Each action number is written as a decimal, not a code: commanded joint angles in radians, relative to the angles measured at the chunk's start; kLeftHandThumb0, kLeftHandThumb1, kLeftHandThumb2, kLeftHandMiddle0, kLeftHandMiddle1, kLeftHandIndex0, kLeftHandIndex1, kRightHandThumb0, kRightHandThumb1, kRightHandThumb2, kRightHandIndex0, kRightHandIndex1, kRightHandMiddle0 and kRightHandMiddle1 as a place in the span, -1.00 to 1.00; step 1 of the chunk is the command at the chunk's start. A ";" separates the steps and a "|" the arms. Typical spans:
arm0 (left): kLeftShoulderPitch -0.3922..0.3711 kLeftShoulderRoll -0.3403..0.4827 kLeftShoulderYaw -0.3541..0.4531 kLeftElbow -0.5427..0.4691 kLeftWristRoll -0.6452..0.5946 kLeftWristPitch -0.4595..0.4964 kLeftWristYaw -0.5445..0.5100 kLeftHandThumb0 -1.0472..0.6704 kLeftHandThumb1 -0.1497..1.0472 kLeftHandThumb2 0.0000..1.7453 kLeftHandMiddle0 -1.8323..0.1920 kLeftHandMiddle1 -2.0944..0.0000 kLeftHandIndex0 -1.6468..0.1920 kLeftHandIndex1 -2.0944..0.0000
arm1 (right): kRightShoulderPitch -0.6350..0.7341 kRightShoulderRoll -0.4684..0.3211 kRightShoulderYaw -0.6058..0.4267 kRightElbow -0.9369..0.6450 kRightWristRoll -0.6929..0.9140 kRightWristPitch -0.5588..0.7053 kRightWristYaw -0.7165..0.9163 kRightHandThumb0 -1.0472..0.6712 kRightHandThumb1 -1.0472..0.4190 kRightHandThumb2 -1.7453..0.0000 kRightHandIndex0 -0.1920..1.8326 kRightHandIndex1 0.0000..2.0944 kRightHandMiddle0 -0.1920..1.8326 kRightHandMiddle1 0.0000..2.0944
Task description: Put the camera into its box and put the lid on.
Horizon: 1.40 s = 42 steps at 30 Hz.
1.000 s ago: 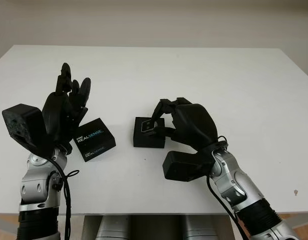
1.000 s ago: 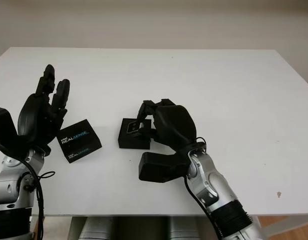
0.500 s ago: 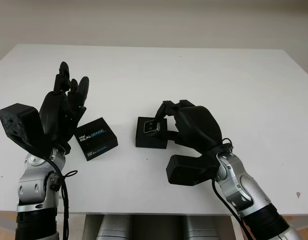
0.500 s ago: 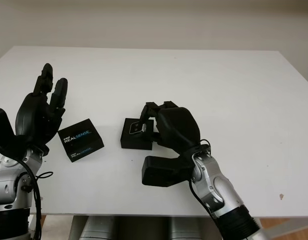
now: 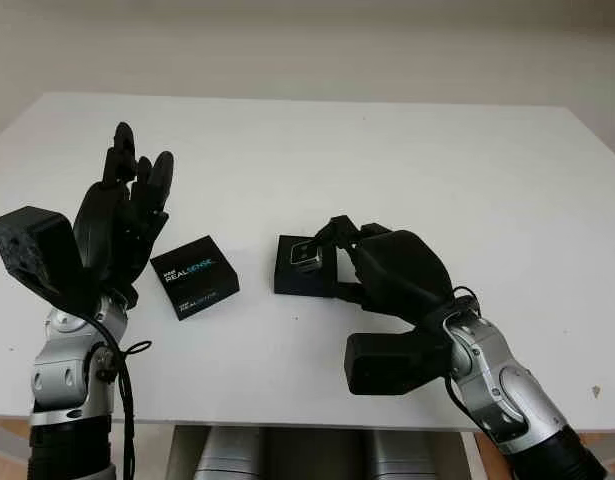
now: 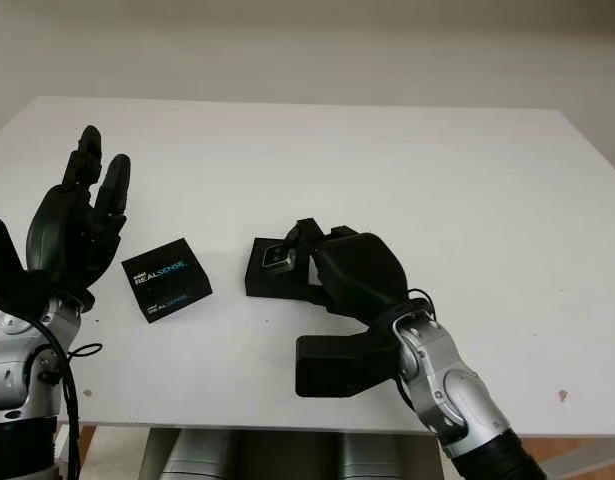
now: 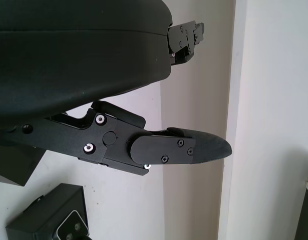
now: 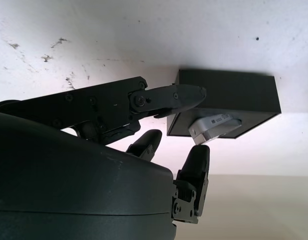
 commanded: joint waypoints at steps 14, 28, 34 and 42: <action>-0.007 0.011 0.000 -0.013 0.007 -0.004 0.005 -0.50 1.00 -0.62 1.00 1.00 1.00 1.00 | -0.013 -0.016 0.034 0.022 -0.098 0.083 0.122 -0.44 -1.00 0.67 -0.38 -0.77 -0.40 0.24; -0.018 0.003 -0.001 0.008 0.003 -0.020 0.006 -0.48 1.00 -0.60 1.00 1.00 1.00 1.00 | -0.007 -0.002 -0.034 -0.007 -0.002 0.058 0.085 -0.46 -1.00 0.74 -0.27 -0.82 -0.44 0.15; -0.022 -0.001 -0.004 0.014 -0.002 -0.026 0.005 -0.49 1.00 -0.60 1.00 1.00 1.00 1.00 | -0.036 0.074 -0.107 -0.058 0.119 0.048 -0.029 -0.45 -0.94 0.93 -0.24 -0.81 -0.37 -0.26; -0.019 -0.008 -0.013 0.020 0.010 -0.041 0.020 -0.49 1.00 -0.61 1.00 1.00 1.00 1.00 | -0.107 0.118 -0.129 -0.033 0.175 0.029 -0.118 -0.50 -0.92 0.94 -0.37 -0.49 -0.41 -0.20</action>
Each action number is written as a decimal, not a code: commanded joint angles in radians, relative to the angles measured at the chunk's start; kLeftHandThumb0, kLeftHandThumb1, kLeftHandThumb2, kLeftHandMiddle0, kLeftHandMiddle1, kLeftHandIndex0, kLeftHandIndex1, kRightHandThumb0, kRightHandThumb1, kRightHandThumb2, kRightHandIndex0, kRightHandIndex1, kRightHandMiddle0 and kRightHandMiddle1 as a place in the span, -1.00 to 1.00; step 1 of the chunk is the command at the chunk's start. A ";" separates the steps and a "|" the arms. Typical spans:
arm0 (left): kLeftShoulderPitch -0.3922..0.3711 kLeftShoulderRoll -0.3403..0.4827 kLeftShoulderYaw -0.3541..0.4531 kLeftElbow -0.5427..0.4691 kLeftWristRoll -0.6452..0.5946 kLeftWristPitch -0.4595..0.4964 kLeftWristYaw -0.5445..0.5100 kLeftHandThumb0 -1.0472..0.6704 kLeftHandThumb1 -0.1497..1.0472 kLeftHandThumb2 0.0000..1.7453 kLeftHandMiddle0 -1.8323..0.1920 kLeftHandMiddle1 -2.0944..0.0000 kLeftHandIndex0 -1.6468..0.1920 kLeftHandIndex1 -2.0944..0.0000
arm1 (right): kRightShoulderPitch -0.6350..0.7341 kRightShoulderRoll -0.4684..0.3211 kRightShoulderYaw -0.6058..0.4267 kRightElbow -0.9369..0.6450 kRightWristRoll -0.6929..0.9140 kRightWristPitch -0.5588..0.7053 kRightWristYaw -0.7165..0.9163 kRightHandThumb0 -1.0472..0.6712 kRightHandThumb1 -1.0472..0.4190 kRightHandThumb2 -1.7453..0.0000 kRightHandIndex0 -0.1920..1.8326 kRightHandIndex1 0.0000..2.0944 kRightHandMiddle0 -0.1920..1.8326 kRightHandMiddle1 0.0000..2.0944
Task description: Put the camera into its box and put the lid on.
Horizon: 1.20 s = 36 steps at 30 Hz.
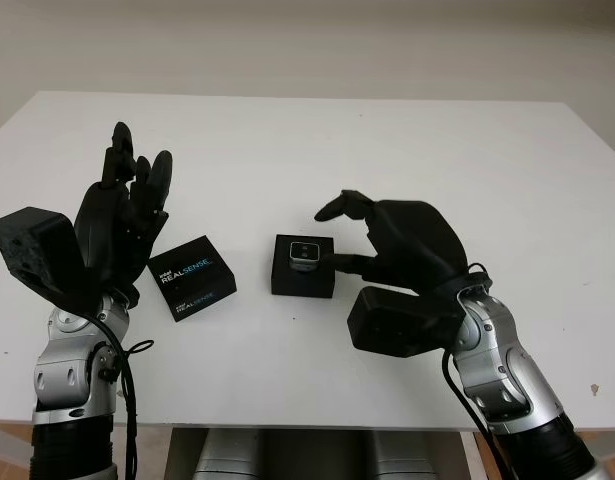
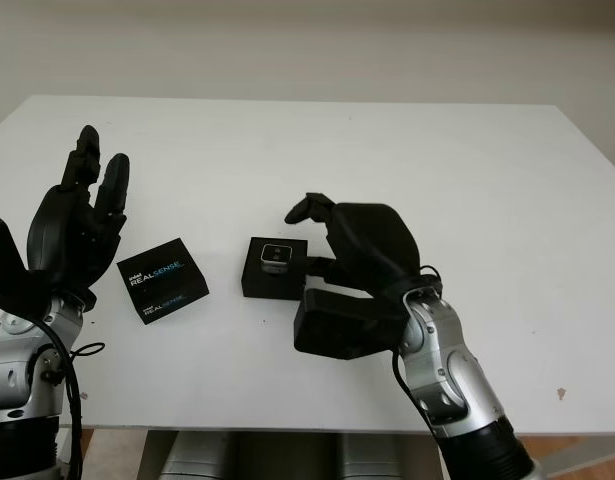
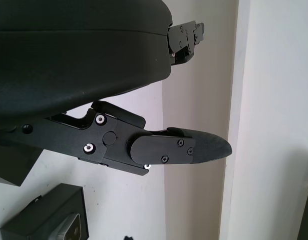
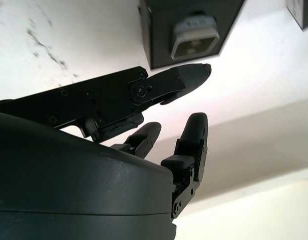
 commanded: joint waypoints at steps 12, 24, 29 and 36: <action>-0.014 -0.013 -0.002 0.009 0.001 -0.021 0.017 -0.50 1.00 -0.64 1.00 1.00 1.00 1.00 | -0.039 -0.003 0.035 0.152 0.038 -0.156 -0.128 -0.44 -0.99 0.79 -0.53 -0.52 -0.56 -0.29; -0.012 -0.011 -0.005 0.008 0.009 -0.030 0.020 -0.49 1.00 -0.59 1.00 1.00 1.00 1.00 | -0.041 -0.138 0.198 0.148 -0.129 -0.223 0.137 -0.85 -1.00 0.38 -0.88 -0.99 -0.87 -0.95; -0.011 -0.012 -0.005 0.008 0.008 -0.030 0.023 -0.49 1.00 -0.61 1.00 1.00 1.00 1.00 | -0.029 -0.152 0.234 0.148 -0.169 -0.225 0.196 -0.91 -1.00 0.37 -0.95 -0.99 -0.92 -0.96; -0.011 -0.015 -0.003 0.000 0.003 -0.022 0.027 -0.50 1.00 -0.61 1.00 1.00 1.00 1.00 | -0.019 -0.174 0.262 0.124 -0.193 -0.223 0.310 -0.91 -1.00 0.42 -1.00 -1.00 -0.98 -0.98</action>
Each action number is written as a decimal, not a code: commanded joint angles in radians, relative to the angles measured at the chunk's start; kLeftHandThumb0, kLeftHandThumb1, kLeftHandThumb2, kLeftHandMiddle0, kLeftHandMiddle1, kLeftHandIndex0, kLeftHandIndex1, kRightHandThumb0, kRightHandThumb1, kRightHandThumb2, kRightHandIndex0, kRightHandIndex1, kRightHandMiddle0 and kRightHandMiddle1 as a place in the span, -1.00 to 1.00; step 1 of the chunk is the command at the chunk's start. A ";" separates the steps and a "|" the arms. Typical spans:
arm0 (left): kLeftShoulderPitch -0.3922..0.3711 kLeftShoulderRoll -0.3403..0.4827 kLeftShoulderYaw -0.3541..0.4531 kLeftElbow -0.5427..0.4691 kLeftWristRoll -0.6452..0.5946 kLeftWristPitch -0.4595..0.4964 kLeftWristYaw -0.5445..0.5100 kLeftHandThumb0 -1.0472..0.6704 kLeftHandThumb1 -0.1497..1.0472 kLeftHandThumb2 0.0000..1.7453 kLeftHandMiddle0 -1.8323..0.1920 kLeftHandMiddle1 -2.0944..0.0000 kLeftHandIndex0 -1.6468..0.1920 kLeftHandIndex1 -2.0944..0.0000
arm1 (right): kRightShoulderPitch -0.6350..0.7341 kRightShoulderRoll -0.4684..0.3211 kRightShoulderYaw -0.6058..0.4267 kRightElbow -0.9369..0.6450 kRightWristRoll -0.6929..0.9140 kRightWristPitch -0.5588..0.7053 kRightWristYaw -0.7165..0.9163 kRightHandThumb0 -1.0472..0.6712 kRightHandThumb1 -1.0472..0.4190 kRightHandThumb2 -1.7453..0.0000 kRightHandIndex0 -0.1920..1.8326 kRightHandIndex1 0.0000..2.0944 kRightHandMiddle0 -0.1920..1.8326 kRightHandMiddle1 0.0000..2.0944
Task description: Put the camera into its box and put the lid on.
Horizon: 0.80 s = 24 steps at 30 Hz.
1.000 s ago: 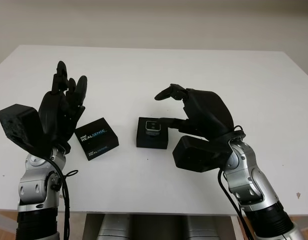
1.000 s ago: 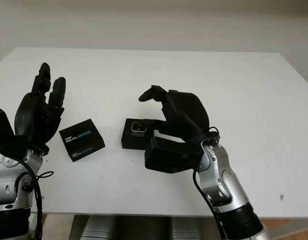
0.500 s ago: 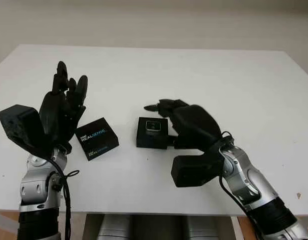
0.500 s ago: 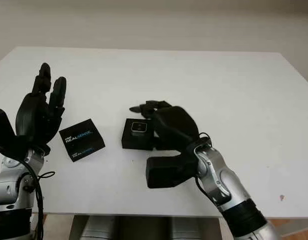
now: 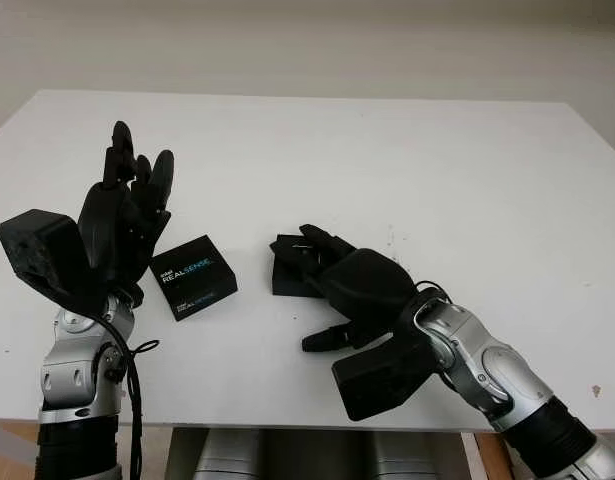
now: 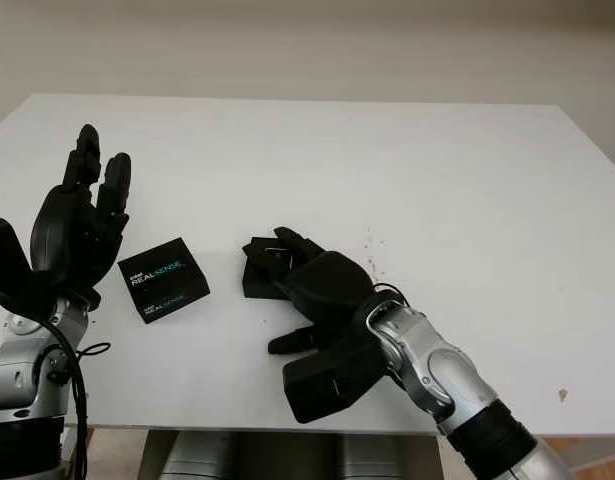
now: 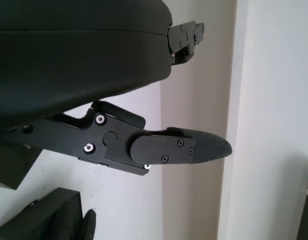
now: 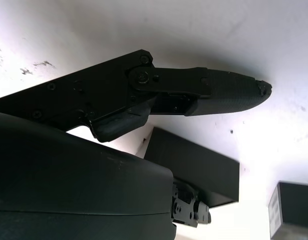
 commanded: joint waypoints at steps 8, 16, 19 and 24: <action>-0.003 0.000 0.002 -0.025 -0.007 0.009 0.005 -0.50 1.00 -0.60 1.00 1.00 1.00 1.00 | 0.008 -0.010 0.011 -0.035 0.007 0.038 0.168 -0.92 -1.00 0.43 -1.00 -1.00 -0.99 -0.99; -0.006 0.005 0.003 -0.022 -0.006 0.012 0.001 -0.49 1.00 -0.59 1.00 1.00 1.00 1.00 | 0.019 0.023 -0.057 0.010 0.058 0.021 -0.026 -0.90 -1.00 0.40 -1.00 -1.00 -1.00 -1.00; -0.015 0.005 0.004 -0.012 -0.007 0.012 0.000 -0.50 1.00 -0.60 1.00 1.00 1.00 1.00 | -0.001 0.045 -0.103 0.035 0.096 0.016 -0.146 -0.86 -1.00 0.37 -1.00 -1.00 -1.00 -1.00; -0.033 0.014 0.004 0.012 -0.005 0.000 -0.012 -0.51 1.00 -0.62 1.00 1.00 1.00 1.00 | -0.045 0.093 -0.194 0.057 0.219 0.000 -0.267 -0.80 -1.00 0.36 -1.00 -1.00 -1.00 -1.00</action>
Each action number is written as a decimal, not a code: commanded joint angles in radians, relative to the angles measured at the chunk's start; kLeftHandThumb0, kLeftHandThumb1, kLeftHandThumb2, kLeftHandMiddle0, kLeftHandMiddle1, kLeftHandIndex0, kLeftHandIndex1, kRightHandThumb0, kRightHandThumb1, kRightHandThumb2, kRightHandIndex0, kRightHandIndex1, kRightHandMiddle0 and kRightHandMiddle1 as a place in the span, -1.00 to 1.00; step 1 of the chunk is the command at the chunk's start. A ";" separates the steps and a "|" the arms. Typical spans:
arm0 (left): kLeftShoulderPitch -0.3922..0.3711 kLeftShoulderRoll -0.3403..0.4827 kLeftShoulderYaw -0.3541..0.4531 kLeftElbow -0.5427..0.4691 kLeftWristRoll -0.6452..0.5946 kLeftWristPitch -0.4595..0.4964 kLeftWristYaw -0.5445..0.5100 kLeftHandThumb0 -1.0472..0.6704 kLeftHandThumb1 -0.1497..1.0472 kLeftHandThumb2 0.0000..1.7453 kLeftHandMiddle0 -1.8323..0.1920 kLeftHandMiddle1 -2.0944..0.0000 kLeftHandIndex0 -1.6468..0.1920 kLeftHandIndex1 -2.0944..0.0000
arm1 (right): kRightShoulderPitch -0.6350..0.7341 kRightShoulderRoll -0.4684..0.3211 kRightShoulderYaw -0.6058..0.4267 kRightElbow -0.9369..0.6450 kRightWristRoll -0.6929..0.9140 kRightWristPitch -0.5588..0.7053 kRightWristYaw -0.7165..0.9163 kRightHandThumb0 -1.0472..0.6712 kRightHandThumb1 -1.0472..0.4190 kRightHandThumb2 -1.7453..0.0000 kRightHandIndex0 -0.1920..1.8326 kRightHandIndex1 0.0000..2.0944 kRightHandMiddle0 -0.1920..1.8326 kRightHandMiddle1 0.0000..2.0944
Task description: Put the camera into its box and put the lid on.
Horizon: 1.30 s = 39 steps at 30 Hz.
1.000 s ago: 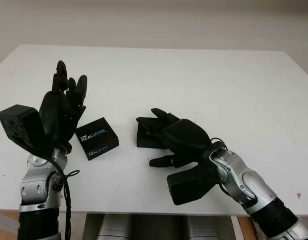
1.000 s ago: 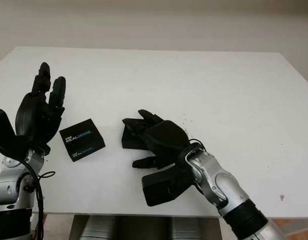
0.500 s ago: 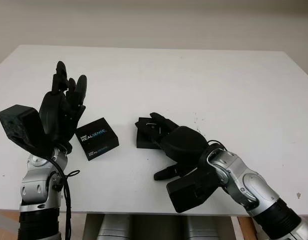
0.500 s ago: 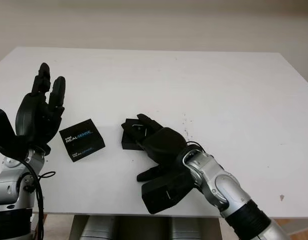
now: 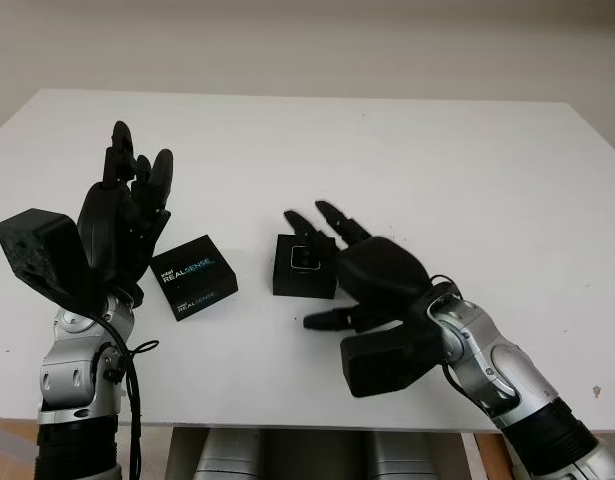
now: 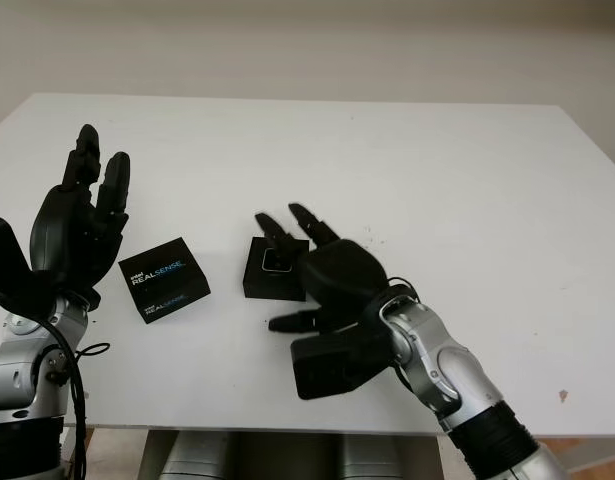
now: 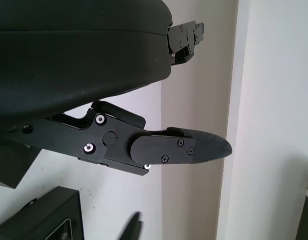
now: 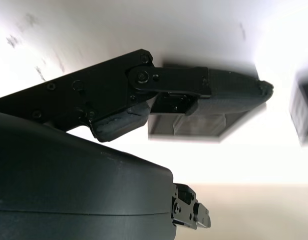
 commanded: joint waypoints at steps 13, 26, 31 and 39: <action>-0.035 0.175 -0.078 0.035 0.292 -0.098 -0.016 -0.54 1.00 -0.75 0.49 0.88 0.57 0.81 | -0.152 0.009 -0.305 0.007 0.462 0.068 0.059 -0.74 -1.00 0.34 -1.00 -1.00 -1.00 -1.00; 0.027 0.448 -0.166 0.051 0.487 -0.207 -0.250 -0.71 0.94 -0.94 0.64 0.98 0.67 0.94 | -0.220 0.006 -0.423 0.080 0.702 0.280 0.137 -0.67 -1.00 0.28 -0.86 -0.93 -0.86 -0.92; 0.031 0.502 -0.186 0.090 0.520 -0.267 -0.301 -0.74 0.95 -0.94 0.66 0.97 0.62 0.93 | -0.215 0.000 -0.421 0.076 0.714 0.290 0.125 -0.65 -1.00 0.25 -0.87 -0.94 -0.88 -0.93; 0.049 0.565 -0.272 0.075 0.697 -0.226 -0.347 -0.84 1.00 -0.88 0.81 0.98 0.81 0.98 | -0.207 -0.012 -0.413 0.057 0.701 0.321 0.121 -0.65 -1.00 0.24 -0.87 -0.94 -0.89 -0.94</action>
